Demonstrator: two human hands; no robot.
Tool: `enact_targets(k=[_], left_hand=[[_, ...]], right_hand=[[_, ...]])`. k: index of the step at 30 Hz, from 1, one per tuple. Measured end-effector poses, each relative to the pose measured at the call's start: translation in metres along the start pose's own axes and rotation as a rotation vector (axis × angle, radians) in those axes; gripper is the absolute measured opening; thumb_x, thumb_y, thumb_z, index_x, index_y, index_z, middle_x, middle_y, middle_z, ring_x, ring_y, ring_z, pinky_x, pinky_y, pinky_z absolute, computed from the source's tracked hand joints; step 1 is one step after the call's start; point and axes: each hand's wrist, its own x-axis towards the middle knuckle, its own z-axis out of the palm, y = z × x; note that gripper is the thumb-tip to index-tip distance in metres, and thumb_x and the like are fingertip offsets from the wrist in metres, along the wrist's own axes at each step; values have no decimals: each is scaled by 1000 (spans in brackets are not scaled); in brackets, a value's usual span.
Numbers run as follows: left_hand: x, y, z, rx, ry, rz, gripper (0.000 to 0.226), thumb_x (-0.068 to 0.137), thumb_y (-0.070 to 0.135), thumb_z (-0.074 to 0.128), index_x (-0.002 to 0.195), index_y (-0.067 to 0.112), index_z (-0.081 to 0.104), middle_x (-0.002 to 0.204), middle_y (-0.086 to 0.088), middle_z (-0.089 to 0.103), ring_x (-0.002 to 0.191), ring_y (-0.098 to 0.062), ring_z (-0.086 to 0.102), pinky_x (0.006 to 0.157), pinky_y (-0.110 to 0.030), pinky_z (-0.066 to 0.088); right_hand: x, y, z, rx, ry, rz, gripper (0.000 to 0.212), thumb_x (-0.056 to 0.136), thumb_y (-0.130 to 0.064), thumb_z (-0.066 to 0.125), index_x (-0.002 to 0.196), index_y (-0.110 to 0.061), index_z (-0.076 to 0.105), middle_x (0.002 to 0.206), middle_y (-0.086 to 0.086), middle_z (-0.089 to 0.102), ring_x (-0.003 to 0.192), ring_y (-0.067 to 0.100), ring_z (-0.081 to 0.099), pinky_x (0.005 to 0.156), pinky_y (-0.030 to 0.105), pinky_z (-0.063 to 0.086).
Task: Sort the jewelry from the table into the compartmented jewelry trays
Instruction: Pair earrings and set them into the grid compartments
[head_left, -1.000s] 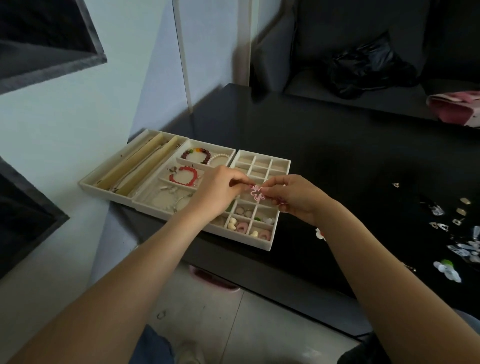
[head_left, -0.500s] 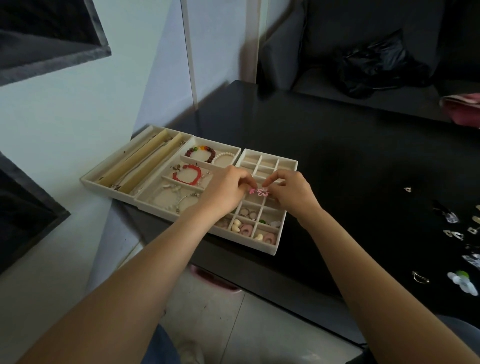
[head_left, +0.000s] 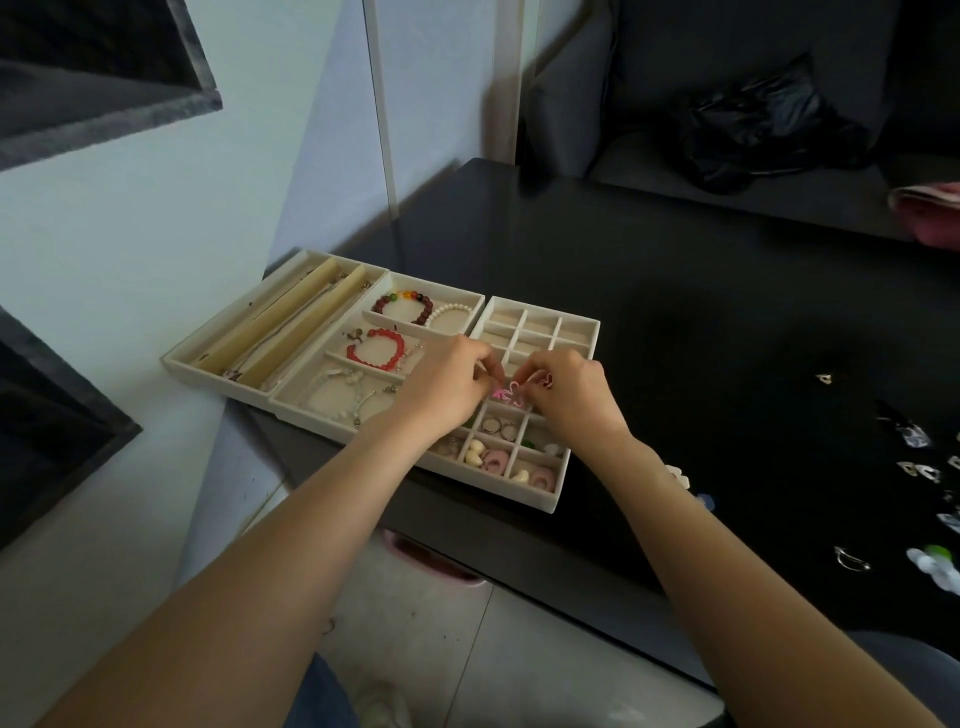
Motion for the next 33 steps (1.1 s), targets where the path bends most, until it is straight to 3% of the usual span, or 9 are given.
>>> enact_targets(k=[5,8,11,14,23,28,33], left_hand=[[2,5,0,105,9,36,10,89,12,61,94,12,70,84,5,58,60,-2,48,51,-12,31],[4,8,1,131,22,36,8,90,13,61,93,13,69,82,6,55,55,0,43,48,-14,28],[9,10,1,112,-15,5,8,89,13,62,92,12,69,84,4,59,60,-2,47,49,-13,29],[13,8,2,67,-35,-77,6,87,13,64,90,10,68,88,-1,65,75,-11,58,53,-15,35],[15,11,16,360,31,-57,13,90,20,62,99,11,65,91,-4,65,76,-17,60,70,-28,48],[15,11,15,456,80,-30,12,90,24,63,95,13,66,94,-4,60,72,-15,49,67,-29,37],[15,10,13,425,61,-9,8,90,20,63,91,13,67,98,-3,59,76,-16,53,70,-30,42]], right_hand=[[-2,-2,6,-79,86,-19,11,89,-11,62,101,-10,62,98,6,63,89,17,62,73,28,53],[0,-1,6,-82,110,-38,3,89,-7,61,89,-10,61,90,4,61,83,14,60,66,21,49],[2,1,3,-62,99,-35,6,89,-5,61,87,-10,63,86,1,60,71,4,53,54,9,39],[3,2,2,-44,75,-27,4,89,-7,61,88,-9,64,86,-1,58,69,0,49,53,8,37],[2,-4,6,-183,-2,-28,14,91,-5,57,102,-6,65,102,10,63,90,19,61,80,32,53],[3,-7,10,-293,-1,-28,14,90,-1,59,101,-8,62,106,11,59,88,20,61,77,33,55],[0,-6,5,-292,5,-65,15,90,0,56,102,-8,63,105,9,59,91,21,61,77,33,54]])
